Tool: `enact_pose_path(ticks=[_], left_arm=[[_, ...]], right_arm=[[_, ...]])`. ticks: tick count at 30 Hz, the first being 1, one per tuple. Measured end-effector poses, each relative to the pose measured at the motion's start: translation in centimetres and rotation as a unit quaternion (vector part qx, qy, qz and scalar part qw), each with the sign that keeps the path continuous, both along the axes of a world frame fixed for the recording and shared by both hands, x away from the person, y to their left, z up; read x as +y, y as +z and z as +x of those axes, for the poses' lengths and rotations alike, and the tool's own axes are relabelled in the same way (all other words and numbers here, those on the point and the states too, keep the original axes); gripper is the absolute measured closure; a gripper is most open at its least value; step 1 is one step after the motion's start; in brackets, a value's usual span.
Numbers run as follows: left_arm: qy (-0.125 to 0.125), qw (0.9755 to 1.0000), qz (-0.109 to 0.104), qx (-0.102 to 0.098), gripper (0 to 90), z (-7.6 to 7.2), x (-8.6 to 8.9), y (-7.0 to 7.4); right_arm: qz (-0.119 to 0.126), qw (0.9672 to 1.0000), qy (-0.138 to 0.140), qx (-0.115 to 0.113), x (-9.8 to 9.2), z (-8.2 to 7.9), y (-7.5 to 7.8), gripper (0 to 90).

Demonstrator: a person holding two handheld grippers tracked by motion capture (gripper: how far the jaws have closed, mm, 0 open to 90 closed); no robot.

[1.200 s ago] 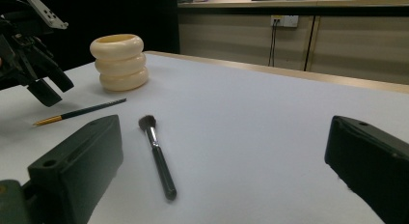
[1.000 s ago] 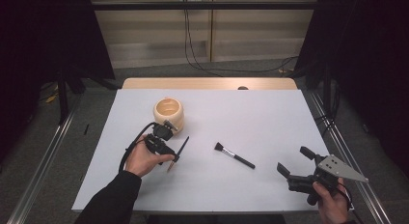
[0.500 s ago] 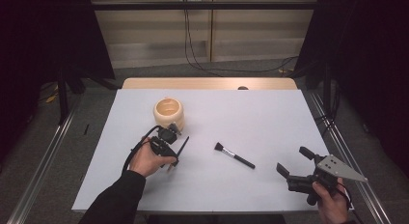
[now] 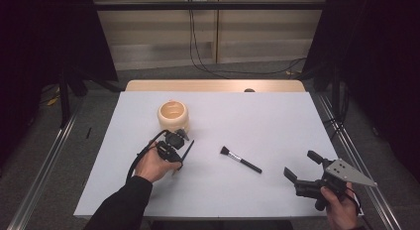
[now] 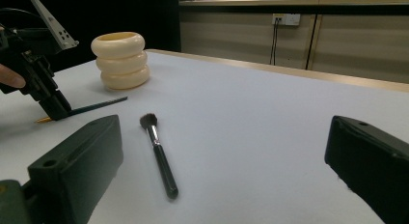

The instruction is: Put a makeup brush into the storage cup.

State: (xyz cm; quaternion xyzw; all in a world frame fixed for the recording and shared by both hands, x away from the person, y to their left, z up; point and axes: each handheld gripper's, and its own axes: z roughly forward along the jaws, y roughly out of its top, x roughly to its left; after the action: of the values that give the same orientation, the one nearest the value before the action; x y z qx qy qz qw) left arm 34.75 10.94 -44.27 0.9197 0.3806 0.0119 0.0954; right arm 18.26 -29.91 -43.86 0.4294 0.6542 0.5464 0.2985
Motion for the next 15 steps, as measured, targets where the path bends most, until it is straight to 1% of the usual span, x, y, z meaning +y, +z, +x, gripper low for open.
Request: enact_pose_path(ticks=[3, 4, 5, 6, 7, 9, 11, 12, 13, 15], left_arm=[[-0.004, 0.9998, 0.018, -0.004, 76.9, -0.2, -0.6, -0.1], [-0.007, 0.9997, 0.024, -0.002, 77.5, -0.2, -0.7, -0.1], [-0.003, 0.9997, 0.023, 0.002, 78.4, -0.1, -0.8, -0.1], [-0.002, 0.9996, 0.027, 0.005, 79.2, 0.1, -0.8, -0.1], [-0.003, 0.9995, 0.028, 0.013, 79.6, 0.2, -0.9, -0.1], [-0.002, 0.9994, 0.028, 0.022, 82.6, 0.6, -0.8, -0.1], [0.004, 0.9994, 0.021, 0.029, 84.3, 0.8, -0.6, -0.1], [0.000, 0.9991, 0.022, 0.035, 84.4, 1.0, -0.5, -0.1], [0.003, 0.9992, 0.018, 0.035, 84.5, 1.0, -0.5, -0.1], [-0.002, 0.9992, 0.015, 0.037, 84.6, 1.1, -0.4, -0.1]], right_arm=[[-0.002, 1.0000, 0.003, 0.000, 0.0, 0.0, 0.0, 0.0], [-0.002, 1.0000, 0.004, 0.000, 0.0, 0.0, 0.0, 0.0], [-0.002, 1.0000, 0.003, -0.001, 0.0, 0.0, 0.0, 0.0], [-0.001, 1.0000, 0.002, 0.000, 0.0, 0.0, 0.0, 0.0], [-0.002, 1.0000, 0.003, 0.000, 0.0, 0.0, 0.0, 0.0], [-0.001, 1.0000, 0.002, 0.001, 0.0, 0.0, 0.0, 0.0], [0.000, 1.0000, 0.000, -0.001, 0.0, 0.0, 0.0, 0.0], [0.000, 1.0000, 0.001, 0.000, 0.0, 0.0, 0.0, 0.0], [0.000, 1.0000, 0.001, 0.001, 0.0, 0.0, 0.0, 0.0], [0.000, 1.0000, 0.001, 0.001, 0.0, 0.0, 0.0, 0.0]])
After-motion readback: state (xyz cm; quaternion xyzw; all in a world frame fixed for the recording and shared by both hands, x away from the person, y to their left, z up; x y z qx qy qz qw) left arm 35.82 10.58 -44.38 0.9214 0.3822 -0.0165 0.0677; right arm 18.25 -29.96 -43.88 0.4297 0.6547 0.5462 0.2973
